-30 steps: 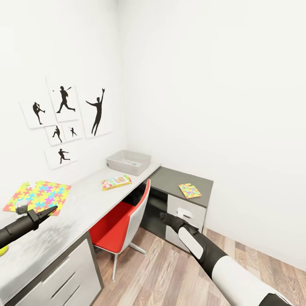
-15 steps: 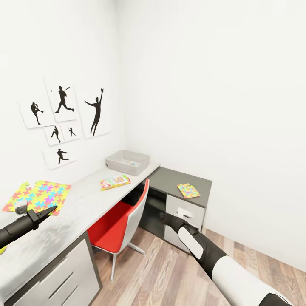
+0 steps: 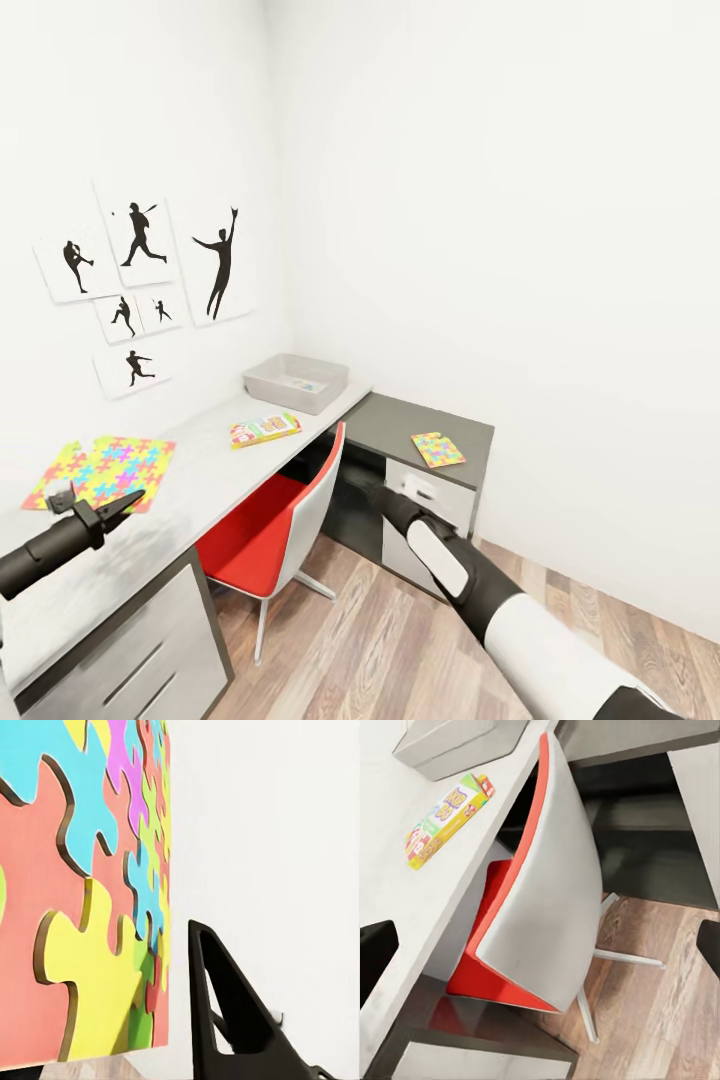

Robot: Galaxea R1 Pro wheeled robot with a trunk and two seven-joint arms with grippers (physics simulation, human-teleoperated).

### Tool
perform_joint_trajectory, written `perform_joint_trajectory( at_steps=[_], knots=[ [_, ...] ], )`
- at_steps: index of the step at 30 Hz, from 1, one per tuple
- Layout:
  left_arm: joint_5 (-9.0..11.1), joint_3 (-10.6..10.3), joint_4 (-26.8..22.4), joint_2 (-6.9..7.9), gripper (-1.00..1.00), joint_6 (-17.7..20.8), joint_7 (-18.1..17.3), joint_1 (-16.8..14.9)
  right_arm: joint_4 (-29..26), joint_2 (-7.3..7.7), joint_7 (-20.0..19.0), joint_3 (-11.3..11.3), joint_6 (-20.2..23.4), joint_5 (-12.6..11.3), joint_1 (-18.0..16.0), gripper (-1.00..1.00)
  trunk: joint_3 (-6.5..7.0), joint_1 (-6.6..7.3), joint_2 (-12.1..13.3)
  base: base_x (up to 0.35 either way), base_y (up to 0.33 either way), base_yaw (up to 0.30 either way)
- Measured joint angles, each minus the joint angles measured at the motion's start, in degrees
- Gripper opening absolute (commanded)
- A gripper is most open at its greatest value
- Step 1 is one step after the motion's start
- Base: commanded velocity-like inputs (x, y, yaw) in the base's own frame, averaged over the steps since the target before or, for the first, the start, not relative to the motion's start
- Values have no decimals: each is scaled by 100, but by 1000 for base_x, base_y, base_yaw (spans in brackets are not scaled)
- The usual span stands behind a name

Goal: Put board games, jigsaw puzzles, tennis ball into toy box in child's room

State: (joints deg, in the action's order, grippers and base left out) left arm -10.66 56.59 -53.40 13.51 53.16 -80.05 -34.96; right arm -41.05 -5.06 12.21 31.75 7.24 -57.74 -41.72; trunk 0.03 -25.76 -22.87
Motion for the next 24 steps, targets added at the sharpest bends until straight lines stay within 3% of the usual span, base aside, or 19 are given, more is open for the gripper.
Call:
perform_joint_trajectory(
  at_steps=[5, 14, 24],
  knots=[
    [-39, 4, 13, 23, -100, 164, -144, 3, -161, -74, -161, -70, 33, -158, 2, 100, 0, 0, 0, 0, 0, 0],
    [-49, -43, 1, 56, -100, 463, -404, -1, -347, -94, -192, -86, 320, -176, -10, 100, 0, 0, 0, 0, 0, 0],
    [-28, -364, -10, 67, -100, 624, -461, -66, -659, -56, -138, -153, 642, -142, -17, 100, 0, 0, 0, 0, 0, 0]
  ],
)
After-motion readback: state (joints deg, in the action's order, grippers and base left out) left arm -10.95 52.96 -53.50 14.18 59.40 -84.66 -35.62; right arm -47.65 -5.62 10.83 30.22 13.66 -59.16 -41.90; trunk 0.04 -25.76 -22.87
